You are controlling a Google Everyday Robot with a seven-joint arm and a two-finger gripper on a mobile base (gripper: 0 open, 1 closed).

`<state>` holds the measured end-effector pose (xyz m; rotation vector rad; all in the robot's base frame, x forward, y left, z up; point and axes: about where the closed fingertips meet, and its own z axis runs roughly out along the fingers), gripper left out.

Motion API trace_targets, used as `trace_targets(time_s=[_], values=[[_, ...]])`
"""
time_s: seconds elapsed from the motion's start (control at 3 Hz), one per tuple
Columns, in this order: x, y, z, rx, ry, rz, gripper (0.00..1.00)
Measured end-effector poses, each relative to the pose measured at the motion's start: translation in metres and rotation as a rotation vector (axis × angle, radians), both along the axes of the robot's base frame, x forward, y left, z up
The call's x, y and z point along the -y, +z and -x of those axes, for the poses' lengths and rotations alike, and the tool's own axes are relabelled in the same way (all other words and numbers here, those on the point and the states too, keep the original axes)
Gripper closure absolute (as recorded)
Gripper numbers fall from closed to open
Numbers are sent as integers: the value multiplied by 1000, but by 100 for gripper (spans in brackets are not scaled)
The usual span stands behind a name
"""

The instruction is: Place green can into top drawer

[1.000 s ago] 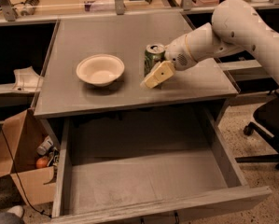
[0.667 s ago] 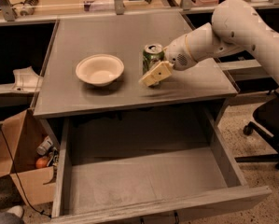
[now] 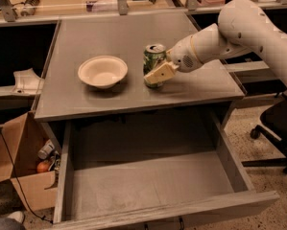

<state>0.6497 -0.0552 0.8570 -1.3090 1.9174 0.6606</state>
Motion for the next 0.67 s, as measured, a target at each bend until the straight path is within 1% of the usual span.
trace_targets(time_s=[0.33,0.67], values=[[1,2,1,1,-5,-2,100],[3,4,3,2,-13,-5,100]])
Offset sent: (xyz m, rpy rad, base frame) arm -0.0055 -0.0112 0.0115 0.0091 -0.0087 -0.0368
